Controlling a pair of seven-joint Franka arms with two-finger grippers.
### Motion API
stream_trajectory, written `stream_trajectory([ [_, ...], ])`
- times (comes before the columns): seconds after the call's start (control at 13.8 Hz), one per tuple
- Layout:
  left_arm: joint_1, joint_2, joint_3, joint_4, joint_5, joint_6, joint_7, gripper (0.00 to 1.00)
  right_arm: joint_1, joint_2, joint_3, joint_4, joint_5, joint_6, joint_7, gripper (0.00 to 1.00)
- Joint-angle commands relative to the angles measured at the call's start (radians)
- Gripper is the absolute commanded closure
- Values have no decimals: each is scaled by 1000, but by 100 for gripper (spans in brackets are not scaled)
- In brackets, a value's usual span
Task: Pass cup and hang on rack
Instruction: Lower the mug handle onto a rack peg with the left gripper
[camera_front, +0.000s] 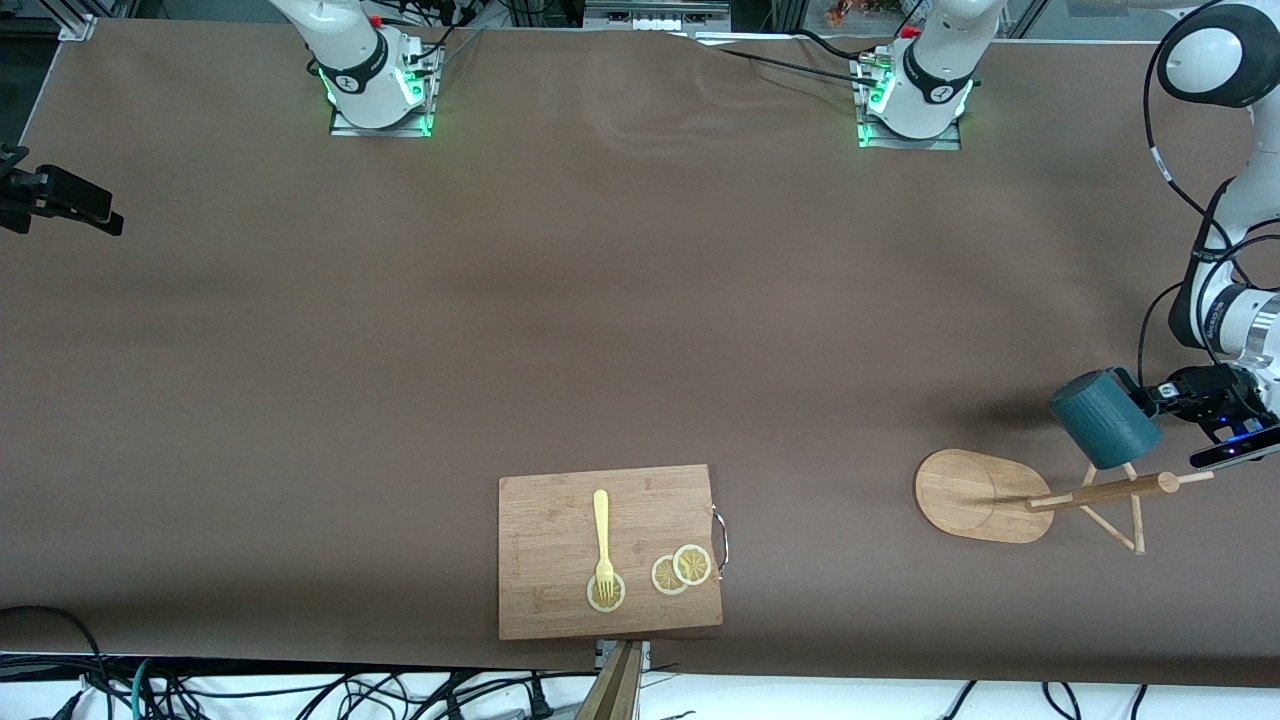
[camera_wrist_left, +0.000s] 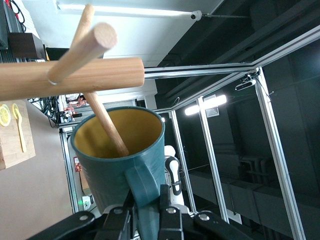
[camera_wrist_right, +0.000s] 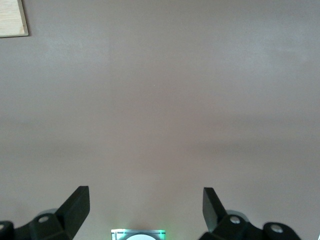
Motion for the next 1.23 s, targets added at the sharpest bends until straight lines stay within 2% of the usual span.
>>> stream_trajectory([
  [0.0, 5, 39, -5, 63, -27, -32, -47, 100, -13, -14, 5, -15, 16, 9, -17, 0],
  [0.15, 5, 42, -5, 64, -28, -32, -47, 99, -13, -14, 5, -15, 16, 9, -17, 0],
  [0.36, 1, 100, -1, 153, -27, -32, -50, 99, -13, -14, 2, -15, 16, 9, -17, 0],
  [0.65, -6, 120, 0, 175, -28, -29, -48, 97, -13, -14, 1, -15, 16, 9, -17, 0],
  [0.73, -6, 119, 2, 176, -28, -27, -50, 88, -13, -14, 1, -15, 16, 9, -17, 0],
  [0.8, -4, 120, 2, 176, -28, -27, -48, 68, -13, -14, 1, -15, 16, 9, -17, 0],
  [0.87, -3, 119, 3, 176, -26, -29, -47, 1, -13, -14, 1, -15, 16, 9, -17, 0],
  [1.16, -7, 116, 31, 210, -17, -32, -48, 0, -13, -14, 1, -15, 16, 9, -17, 0],
])
